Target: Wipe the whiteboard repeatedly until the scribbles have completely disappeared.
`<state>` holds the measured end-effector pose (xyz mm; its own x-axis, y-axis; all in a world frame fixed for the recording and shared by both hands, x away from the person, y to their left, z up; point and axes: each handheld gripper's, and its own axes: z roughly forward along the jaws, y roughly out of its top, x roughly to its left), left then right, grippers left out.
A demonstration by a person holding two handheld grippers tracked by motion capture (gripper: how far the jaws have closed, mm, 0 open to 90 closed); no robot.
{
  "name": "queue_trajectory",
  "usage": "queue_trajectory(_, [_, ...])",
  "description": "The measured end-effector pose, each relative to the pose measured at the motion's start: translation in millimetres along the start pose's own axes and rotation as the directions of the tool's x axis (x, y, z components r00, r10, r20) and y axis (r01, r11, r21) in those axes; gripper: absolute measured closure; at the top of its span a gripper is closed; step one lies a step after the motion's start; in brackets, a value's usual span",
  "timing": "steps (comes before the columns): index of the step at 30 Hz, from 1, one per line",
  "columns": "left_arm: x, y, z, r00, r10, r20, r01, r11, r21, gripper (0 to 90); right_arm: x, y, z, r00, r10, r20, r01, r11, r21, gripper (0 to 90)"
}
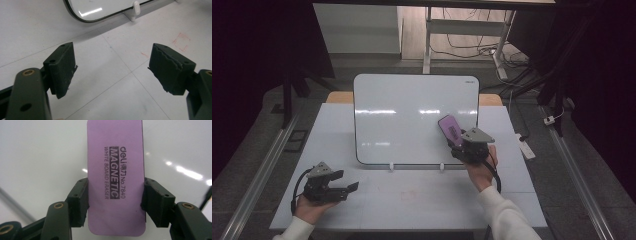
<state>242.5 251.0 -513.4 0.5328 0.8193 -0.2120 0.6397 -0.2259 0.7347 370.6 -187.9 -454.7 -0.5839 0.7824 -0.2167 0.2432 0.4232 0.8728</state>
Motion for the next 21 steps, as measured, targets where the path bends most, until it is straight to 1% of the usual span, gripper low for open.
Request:
queue_trajectory(1, [0.0, 0.0, 0.0, 1.0000, 0.000, 0.000, 0.000, 1.0000, 0.000, 22.2, 0.0, 0.0, 0.0, 1.0000, 0.000, 0.000, 0.000, 1.000, 0.000, 41.2])
queue_trajectory(2, [-0.4, 0.3, 0.2, 1.0000, 0.003, 0.003, -0.003, 1.0000, -0.001, 22.2, -2.2, -1.0, -3.5, 0.9986, 0.044, -0.030, -0.044, 0.999, -0.005, 41.2])
queue_trajectory(5, [-0.5, 0.5, 0.4, 1.0000, -0.001, 0.005, 0.001, 1.0000, -0.001, 22.1, -3.0, -0.5, -8.5, 0.9978, 0.057, -0.034, -0.057, 0.998, -0.021, 41.1])
queue_trajectory(6, [0.6, 0.6, 0.3, 0.9999, -0.009, 0.009, 0.009, 1.0000, -0.004, 22.1, -1.2, -0.7, -14.9, 0.9955, 0.077, -0.056, -0.080, 0.996, -0.040, 41.1])
queue_trajectory(7, [0.6, 0.6, 0.3, 0.9999, -0.009, 0.009, 0.009, 1.0000, -0.004, 22.0, -1.2, -0.7, -14.9, 0.9955, 0.077, -0.056, -0.080, 0.996, -0.040, 41.1])
queue_trajectory(8, [1.6, 0.6, 0.6, 0.9998, -0.017, 0.009, 0.017, 0.9998, -0.007, 22.0, 2.6, -2.1, -18.3, 0.9933, 0.086, -0.077, -0.090, 0.995, -0.043, 41.1])
queue_trajectory(9, [1.6, 0.6, 0.6, 0.9998, -0.017, 0.009, 0.017, 0.9998, -0.007, 22.0, 2.6, -2.1, -18.3, 0.9933, 0.086, -0.077, -0.090, 0.995, -0.043, 41.1])
queue_trajectory(10, [2.1, 1.2, 0.4, 0.9997, -0.023, 0.012, 0.023, 0.9996, -0.014, 22.1, 8.2, -5.3, -19.9, 0.9915, 0.085, -0.099, -0.090, 0.995, -0.040, 41.2])
queue_trajectory(11, [2.1, 1.2, 0.4, 0.9997, -0.023, 0.012, 0.023, 0.9996, -0.014, 22.2, 8.2, -5.3, -19.9, 0.9915, 0.085, -0.099, -0.090, 0.995, -0.040, 41.2])
queue_trajectory(12, [2.5, 1.9, 0.2, 0.9995, -0.027, 0.014, 0.027, 0.9994, -0.021, 22.2, 14.6, -9.2, -21.0, 0.9895, 0.081, -0.120, -0.085, 0.996, -0.036, 41.1])
queue_trajectory(14, [2.9, 2.3, 0.3, 0.9994, -0.031, 0.014, 0.031, 0.9992, -0.026, 22.3, 18.8, -11.7, -21.9, 0.9870, 0.083, -0.138, -0.089, 0.995, -0.037, 41.1])
queue_trajectory(17, [3.1, 2.6, 0.3, 0.9993, -0.034, 0.017, 0.034, 0.9990, -0.028, 22.5, 23.0, -13.5, -24.1, 0.9844, 0.090, -0.151, -0.096, 0.995, -0.036, 41.1])
queue_trajectory(18, [2.8, 2.9, 0.4, 0.9993, -0.034, 0.018, 0.034, 0.9990, -0.030, 22.5, 27.5, -15.1, -27.5, 0.9810, 0.094, -0.169, -0.103, 0.994, -0.042, 41.1])
queue_trajectory(19, [2.8, 2.9, 0.4, 0.9993, -0.034, 0.018, 0.034, 0.9990, -0.030, 22.5, 27.5, -15.1, -27.5, 0.9810, 0.094, -0.169, -0.103, 0.994, -0.042, 41.1])
queue_trajectory(21, [2.2, 2.8, 0.6, 0.9993, -0.033, 0.018, 0.033, 0.9990, -0.030, 22.5, 32.9, -18.7, -32.5, 0.9755, 0.103, -0.194, -0.115, 0.992, -0.052, 41.1])
